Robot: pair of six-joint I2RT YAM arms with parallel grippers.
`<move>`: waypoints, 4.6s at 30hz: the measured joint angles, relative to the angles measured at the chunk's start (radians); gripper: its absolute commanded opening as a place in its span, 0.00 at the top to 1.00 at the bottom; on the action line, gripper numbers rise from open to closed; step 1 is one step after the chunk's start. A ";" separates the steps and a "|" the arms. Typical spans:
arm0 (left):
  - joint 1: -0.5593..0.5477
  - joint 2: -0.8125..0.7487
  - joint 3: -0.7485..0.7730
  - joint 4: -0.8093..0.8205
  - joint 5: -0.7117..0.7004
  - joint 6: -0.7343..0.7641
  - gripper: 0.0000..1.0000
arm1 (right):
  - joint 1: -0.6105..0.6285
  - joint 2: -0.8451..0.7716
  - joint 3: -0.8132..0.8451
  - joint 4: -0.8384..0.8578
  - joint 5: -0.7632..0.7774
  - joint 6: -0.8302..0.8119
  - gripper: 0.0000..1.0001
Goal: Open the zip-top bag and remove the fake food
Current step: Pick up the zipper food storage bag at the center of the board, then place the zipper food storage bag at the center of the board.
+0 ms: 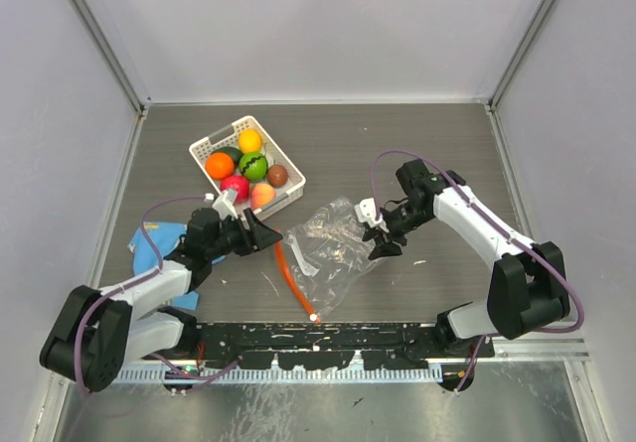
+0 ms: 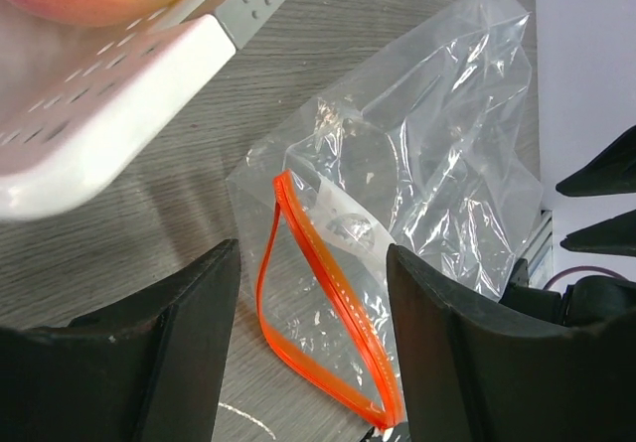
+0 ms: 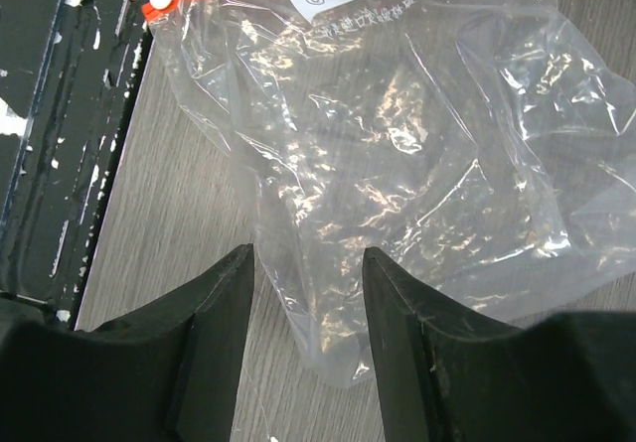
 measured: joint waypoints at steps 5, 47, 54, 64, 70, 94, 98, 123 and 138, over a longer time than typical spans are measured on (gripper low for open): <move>0.000 0.070 -0.001 0.063 0.012 -0.002 0.40 | -0.021 0.000 0.000 0.008 0.008 0.015 0.47; 0.000 0.196 -0.042 0.242 0.048 -0.026 1.00 | -0.027 0.058 -0.072 0.163 0.232 0.058 0.70; 0.000 0.092 -0.051 0.174 0.017 -0.021 1.00 | -0.027 0.060 -0.072 0.165 0.247 0.068 0.99; 0.000 -0.027 -0.069 0.069 -0.022 -0.002 1.00 | -0.027 0.071 -0.072 0.182 0.274 0.109 0.99; 0.000 -0.100 -0.069 0.016 -0.011 0.029 1.00 | -0.027 0.070 -0.068 0.178 0.250 0.117 0.65; 0.000 -0.143 0.157 -0.119 0.053 0.111 1.00 | -0.166 -0.085 0.118 -0.003 -0.111 0.151 0.44; -0.010 0.058 0.308 -0.097 0.089 0.113 1.00 | -0.176 -0.085 0.118 -0.005 -0.125 0.178 0.44; -0.073 0.763 1.197 -0.326 -0.114 0.271 0.02 | -0.299 -0.153 0.093 0.157 -0.062 0.385 0.32; 0.164 -0.019 0.641 -0.346 -0.029 0.269 0.02 | -0.422 -0.290 0.078 0.420 0.157 0.829 0.00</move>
